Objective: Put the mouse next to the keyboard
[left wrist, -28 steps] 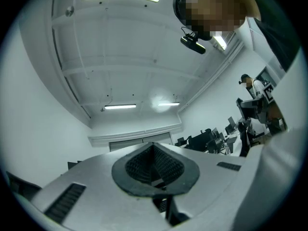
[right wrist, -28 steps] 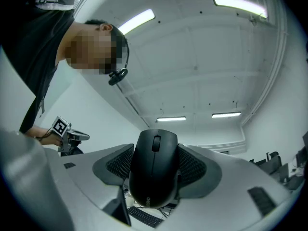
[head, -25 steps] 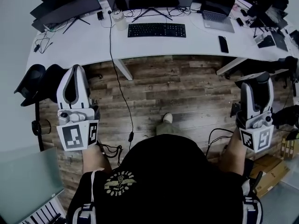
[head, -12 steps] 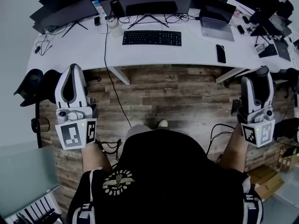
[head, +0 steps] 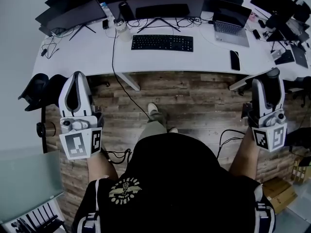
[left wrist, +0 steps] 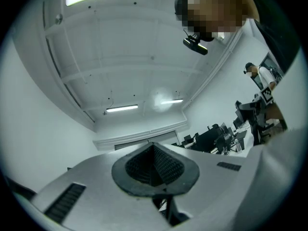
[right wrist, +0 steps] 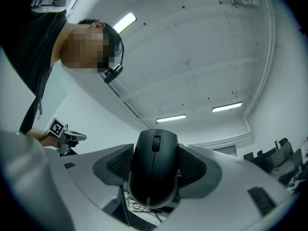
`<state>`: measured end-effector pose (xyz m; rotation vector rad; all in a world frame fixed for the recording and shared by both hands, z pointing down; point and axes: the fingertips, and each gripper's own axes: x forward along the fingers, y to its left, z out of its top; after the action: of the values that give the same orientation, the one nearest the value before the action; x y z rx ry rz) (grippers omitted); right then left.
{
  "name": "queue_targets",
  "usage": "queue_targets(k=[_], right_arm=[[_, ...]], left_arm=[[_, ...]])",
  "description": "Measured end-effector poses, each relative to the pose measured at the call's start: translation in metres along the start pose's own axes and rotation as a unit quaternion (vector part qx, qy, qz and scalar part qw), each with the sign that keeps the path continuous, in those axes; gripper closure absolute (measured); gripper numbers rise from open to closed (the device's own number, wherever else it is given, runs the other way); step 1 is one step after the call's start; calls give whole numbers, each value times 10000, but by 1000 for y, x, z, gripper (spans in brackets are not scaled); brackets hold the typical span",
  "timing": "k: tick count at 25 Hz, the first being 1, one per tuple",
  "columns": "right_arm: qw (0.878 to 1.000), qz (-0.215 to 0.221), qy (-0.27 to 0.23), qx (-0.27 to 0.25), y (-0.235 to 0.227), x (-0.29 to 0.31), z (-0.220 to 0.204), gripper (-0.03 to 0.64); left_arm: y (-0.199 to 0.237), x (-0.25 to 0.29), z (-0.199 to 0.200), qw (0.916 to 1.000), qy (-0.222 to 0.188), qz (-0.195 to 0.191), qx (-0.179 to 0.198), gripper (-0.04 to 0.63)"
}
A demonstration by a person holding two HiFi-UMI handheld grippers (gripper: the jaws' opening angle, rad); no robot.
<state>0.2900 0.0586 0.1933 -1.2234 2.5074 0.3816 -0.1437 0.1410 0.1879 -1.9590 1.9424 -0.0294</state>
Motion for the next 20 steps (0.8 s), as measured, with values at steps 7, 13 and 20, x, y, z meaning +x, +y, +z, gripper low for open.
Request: queue_targets(k=[7,13,20], right_arm=[[9998,-179,46,-75,-8,2,-7,328],[9996,-231,108,-94,-11,20,-16,328],[9995,-212,207,-82,-9,55,-36,328]], left_arm=[[-4,25,-19,9998,34,-209,4,594],[2,47,-32,9993,118,-342,-4,594],[19,81,-51,9990,163,-405,-60,594]])
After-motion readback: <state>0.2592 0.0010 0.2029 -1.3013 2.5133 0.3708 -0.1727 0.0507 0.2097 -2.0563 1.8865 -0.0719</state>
